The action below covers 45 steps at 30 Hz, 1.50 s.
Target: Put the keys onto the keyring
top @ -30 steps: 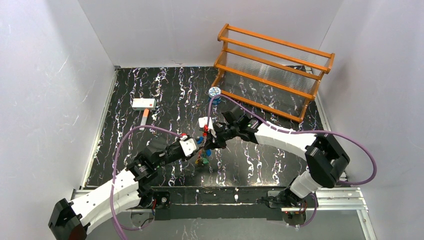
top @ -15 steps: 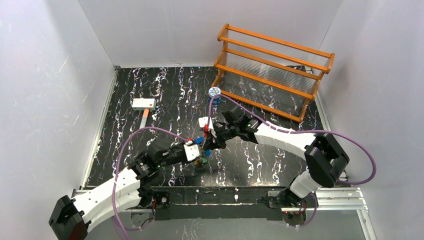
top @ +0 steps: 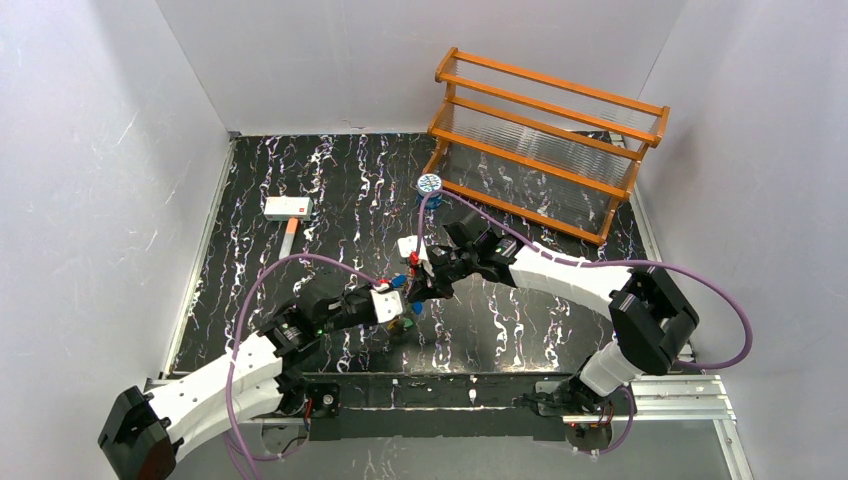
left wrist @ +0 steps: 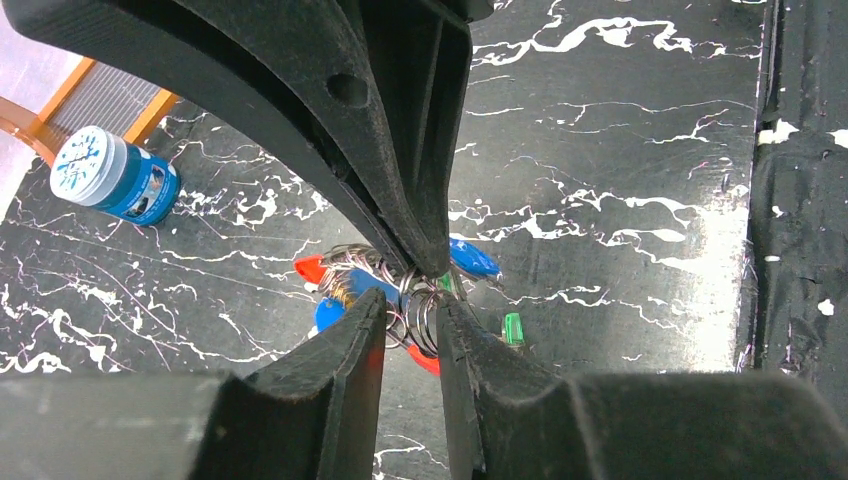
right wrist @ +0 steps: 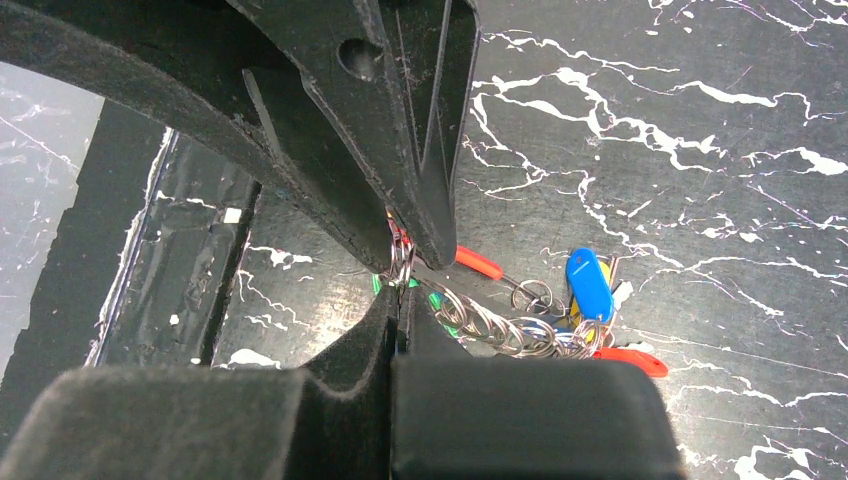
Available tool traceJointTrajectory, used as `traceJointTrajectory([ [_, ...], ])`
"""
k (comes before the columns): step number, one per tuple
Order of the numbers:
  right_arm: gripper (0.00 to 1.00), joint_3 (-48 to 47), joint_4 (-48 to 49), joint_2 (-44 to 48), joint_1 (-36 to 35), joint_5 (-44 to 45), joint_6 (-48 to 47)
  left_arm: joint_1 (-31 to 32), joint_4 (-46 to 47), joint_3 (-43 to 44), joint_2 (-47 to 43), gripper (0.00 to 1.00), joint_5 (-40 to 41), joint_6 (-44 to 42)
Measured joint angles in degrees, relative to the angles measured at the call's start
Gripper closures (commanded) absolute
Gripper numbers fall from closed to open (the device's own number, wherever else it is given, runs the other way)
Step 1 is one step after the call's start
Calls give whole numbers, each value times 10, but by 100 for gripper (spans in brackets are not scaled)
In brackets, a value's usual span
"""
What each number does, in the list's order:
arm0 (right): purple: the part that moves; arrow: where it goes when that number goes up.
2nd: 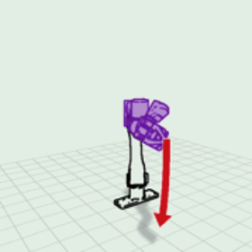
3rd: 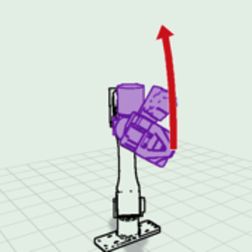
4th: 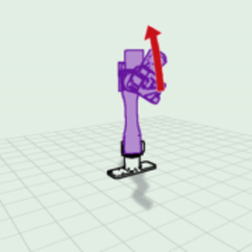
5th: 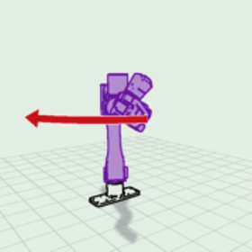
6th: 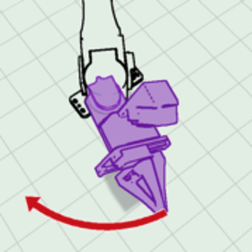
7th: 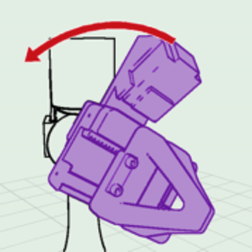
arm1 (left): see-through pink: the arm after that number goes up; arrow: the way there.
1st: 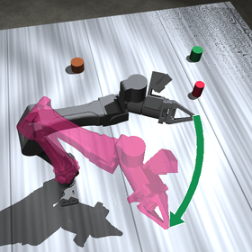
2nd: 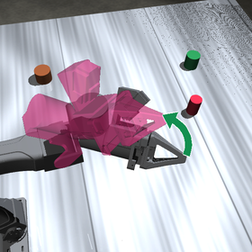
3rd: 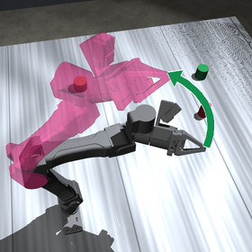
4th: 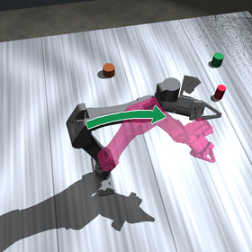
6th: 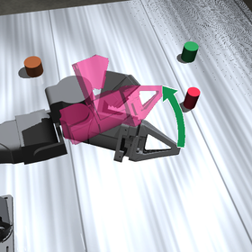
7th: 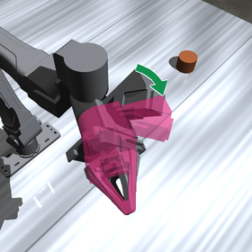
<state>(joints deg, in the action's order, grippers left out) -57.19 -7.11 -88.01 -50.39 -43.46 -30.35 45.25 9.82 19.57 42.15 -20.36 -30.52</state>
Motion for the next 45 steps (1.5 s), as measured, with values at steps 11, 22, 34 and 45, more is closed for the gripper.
traceJointTrajectory([
  [11,99,0,-5,0,0,0,-8,0,8,13,36,92,-11,0],
  [22,99,0,-9,0,0,4,-16,0,-2,19,37,100,-12,2],
  [34,99,0,-4,0,-2,-1,-16,0,-33,28,23,88,-10,0],
  [45,99,0,-5,1,-2,-2,-16,0,-67,64,4,68,24,-31],
])
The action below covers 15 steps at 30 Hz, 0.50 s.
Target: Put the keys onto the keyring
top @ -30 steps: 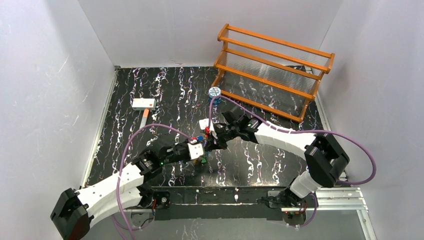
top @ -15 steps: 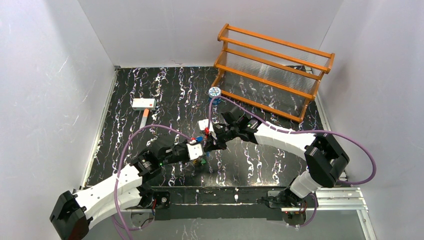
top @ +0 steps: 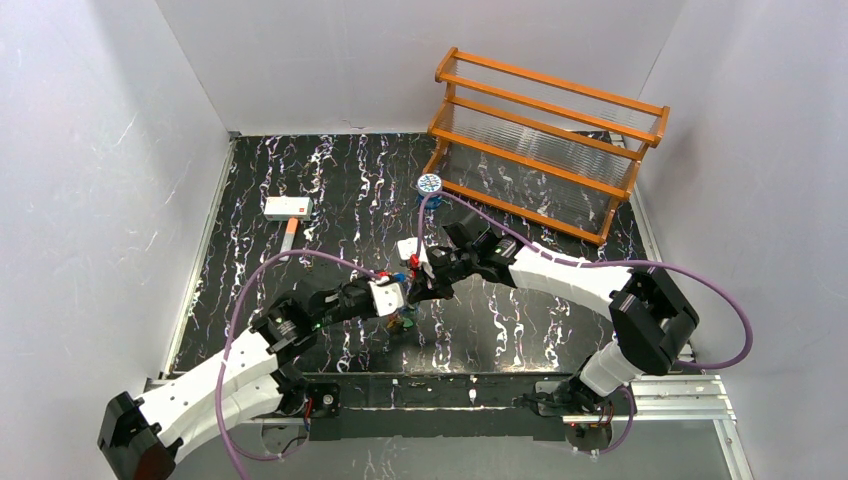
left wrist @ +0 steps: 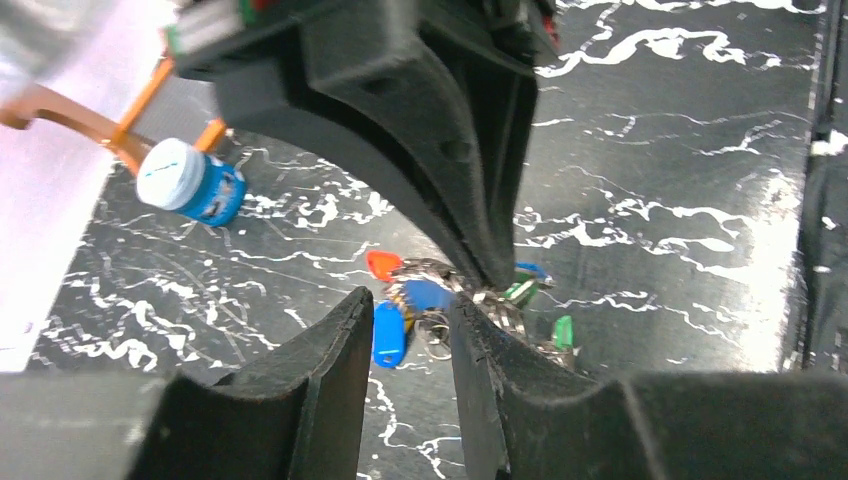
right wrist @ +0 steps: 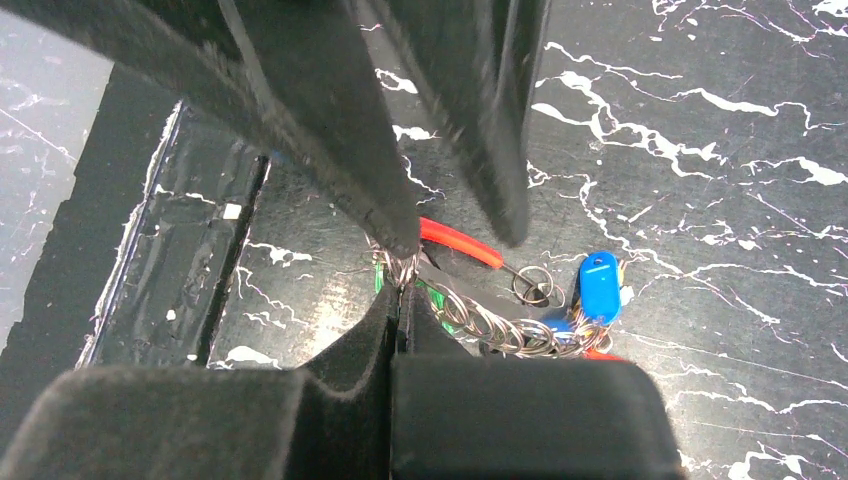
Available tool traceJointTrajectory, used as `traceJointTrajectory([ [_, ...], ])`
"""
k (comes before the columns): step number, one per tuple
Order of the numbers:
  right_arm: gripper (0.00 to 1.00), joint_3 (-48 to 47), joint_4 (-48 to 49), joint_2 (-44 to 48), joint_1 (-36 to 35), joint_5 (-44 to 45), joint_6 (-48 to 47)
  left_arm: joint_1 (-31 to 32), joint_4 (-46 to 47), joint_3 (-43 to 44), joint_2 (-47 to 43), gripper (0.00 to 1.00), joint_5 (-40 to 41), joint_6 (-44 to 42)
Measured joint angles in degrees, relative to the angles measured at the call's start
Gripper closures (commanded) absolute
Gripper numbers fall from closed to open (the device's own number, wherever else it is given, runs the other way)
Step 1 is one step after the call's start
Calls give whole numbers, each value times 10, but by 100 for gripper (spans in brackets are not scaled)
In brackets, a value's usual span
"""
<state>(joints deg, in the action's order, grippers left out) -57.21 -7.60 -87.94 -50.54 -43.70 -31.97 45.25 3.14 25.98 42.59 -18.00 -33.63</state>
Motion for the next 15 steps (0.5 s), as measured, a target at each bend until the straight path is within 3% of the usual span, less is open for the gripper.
traceJointTrajectory([
  [7,99,0,-1,0,0,0,0,0,11,-1,-29,67,47,0],
  [15,99,0,-3,0,0,1,0,0,8,-14,5,66,53,3],
])
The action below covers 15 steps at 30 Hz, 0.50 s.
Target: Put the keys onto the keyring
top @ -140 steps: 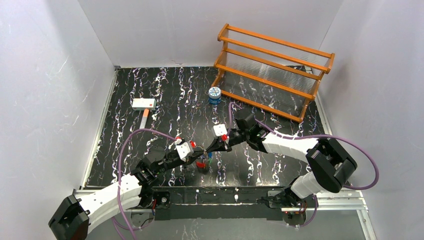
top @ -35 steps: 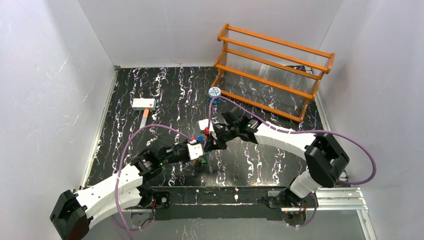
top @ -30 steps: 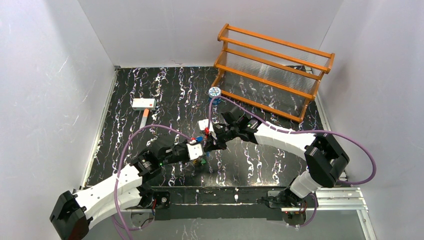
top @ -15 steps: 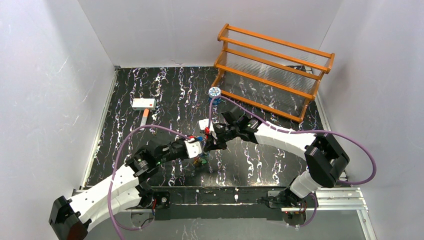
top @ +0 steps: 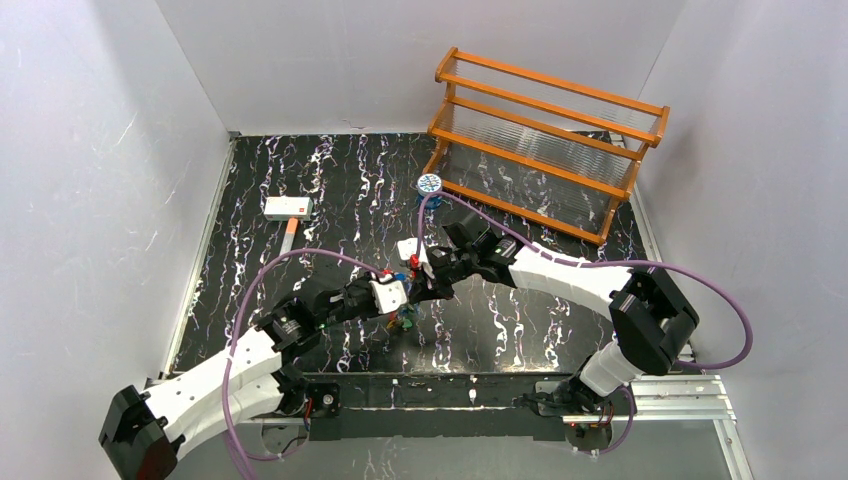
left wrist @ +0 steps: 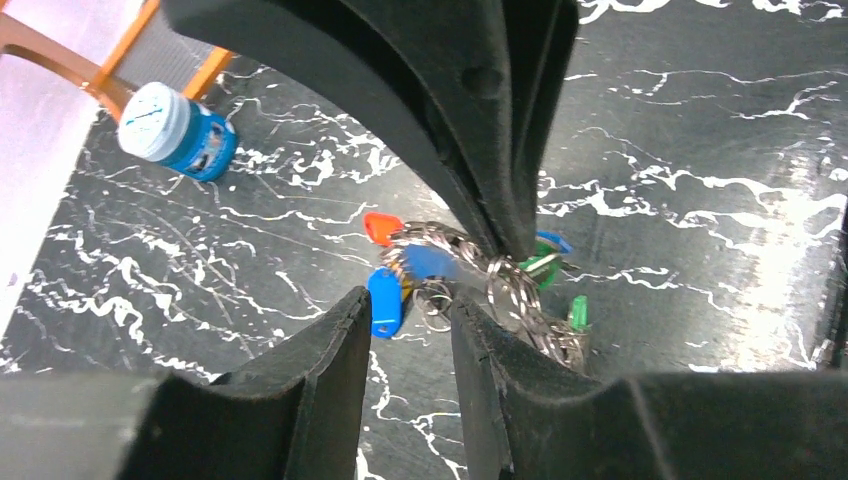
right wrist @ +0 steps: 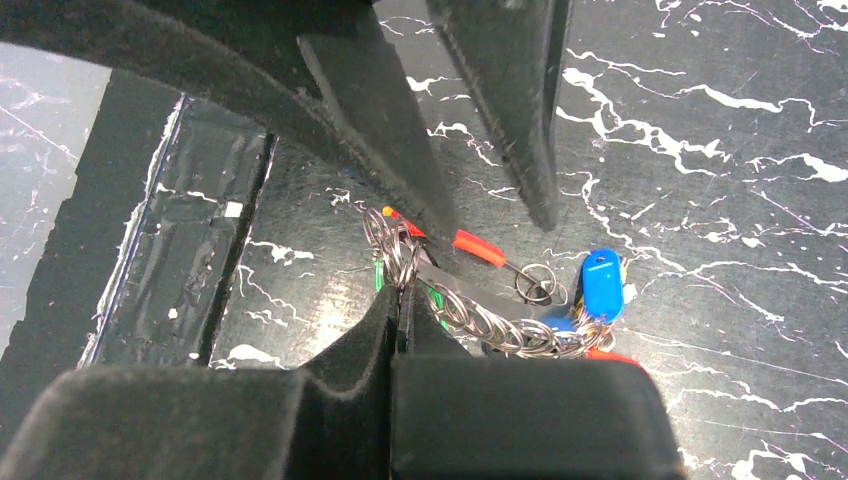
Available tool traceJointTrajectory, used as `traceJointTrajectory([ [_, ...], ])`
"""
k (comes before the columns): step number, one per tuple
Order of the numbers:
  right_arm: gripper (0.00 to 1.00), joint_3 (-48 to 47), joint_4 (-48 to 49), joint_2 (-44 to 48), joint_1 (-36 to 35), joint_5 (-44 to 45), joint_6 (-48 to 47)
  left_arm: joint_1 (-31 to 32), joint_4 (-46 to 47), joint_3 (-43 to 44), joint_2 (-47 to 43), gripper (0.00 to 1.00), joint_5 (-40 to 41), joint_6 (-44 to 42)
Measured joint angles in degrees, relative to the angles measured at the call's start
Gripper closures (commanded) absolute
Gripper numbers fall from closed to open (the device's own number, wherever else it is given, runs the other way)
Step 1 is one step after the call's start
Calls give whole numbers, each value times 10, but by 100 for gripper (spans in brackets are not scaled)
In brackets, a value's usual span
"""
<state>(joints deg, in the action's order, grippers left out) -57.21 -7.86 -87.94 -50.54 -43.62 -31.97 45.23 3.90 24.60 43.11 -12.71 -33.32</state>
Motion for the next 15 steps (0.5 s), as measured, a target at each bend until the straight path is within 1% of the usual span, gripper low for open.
traceJointTrajectory([
  [9,99,0,-16,0,-1,1,1,0,30,-16,11,66,-59,16],
  [15,99,0,-25,0,-1,1,1,0,37,-16,13,64,-75,19],
])
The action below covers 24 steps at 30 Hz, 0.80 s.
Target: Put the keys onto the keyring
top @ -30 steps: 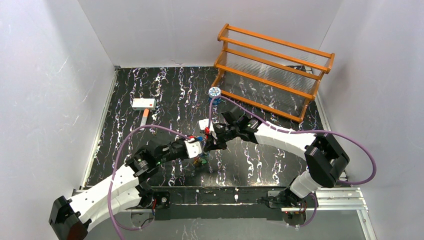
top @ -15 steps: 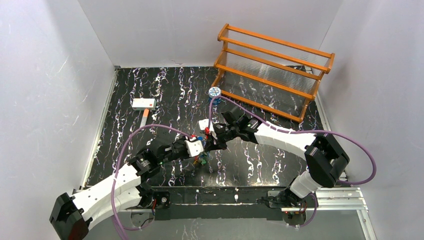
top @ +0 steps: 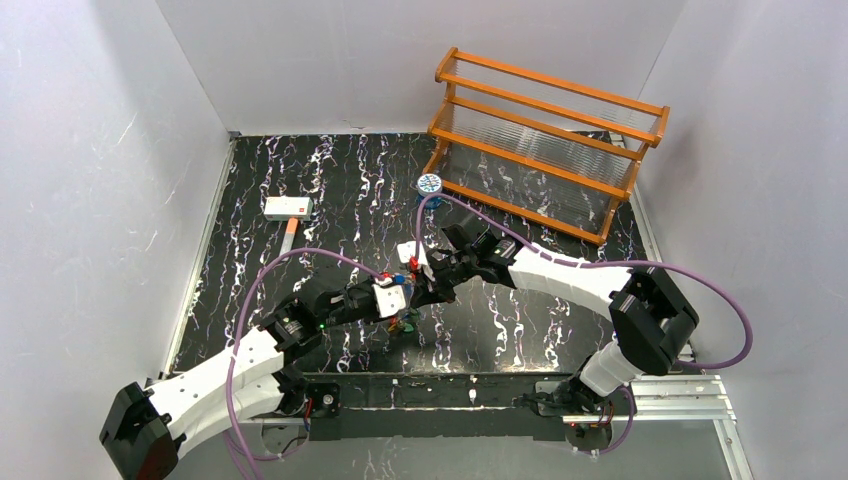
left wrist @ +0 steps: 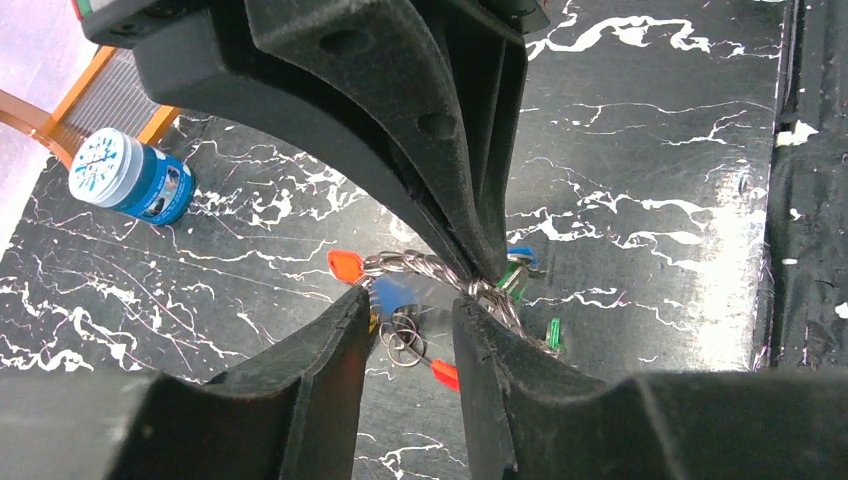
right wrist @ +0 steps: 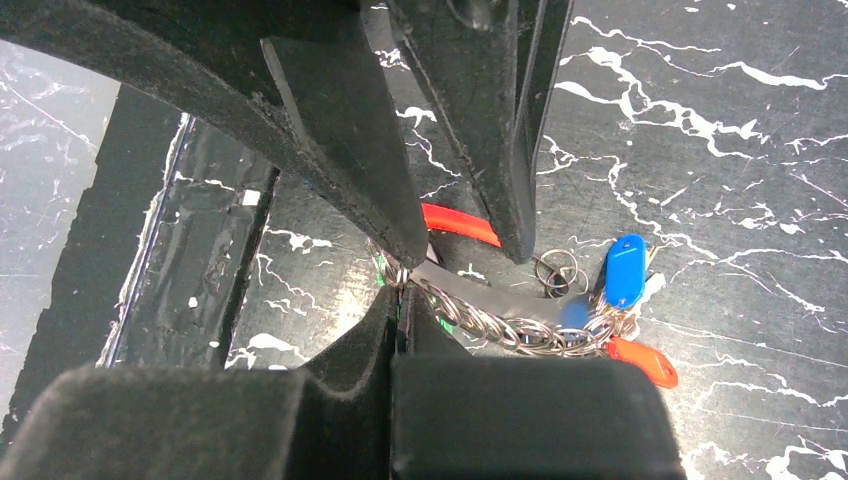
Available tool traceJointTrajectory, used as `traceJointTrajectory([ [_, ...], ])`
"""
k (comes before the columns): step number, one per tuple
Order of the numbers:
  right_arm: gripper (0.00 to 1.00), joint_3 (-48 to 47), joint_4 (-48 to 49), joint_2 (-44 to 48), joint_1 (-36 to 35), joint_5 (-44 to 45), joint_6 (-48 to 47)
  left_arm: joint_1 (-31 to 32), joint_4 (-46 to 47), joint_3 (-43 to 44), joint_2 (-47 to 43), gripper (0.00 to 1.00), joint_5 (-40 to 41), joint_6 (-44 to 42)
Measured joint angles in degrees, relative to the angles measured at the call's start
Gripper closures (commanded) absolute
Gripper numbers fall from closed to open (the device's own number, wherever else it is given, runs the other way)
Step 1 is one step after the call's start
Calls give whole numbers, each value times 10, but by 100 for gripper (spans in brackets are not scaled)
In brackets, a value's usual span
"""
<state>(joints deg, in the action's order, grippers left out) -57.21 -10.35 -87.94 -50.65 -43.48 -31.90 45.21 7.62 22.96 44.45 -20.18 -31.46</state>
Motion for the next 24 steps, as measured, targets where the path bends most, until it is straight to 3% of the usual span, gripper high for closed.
traceJointTrajectory([
  [12,99,0,1,0,0,0,0,0,-33,0,0,64,32,13],
  [24,99,0,-1,0,0,0,0,0,-50,0,-5,64,0,41],
])
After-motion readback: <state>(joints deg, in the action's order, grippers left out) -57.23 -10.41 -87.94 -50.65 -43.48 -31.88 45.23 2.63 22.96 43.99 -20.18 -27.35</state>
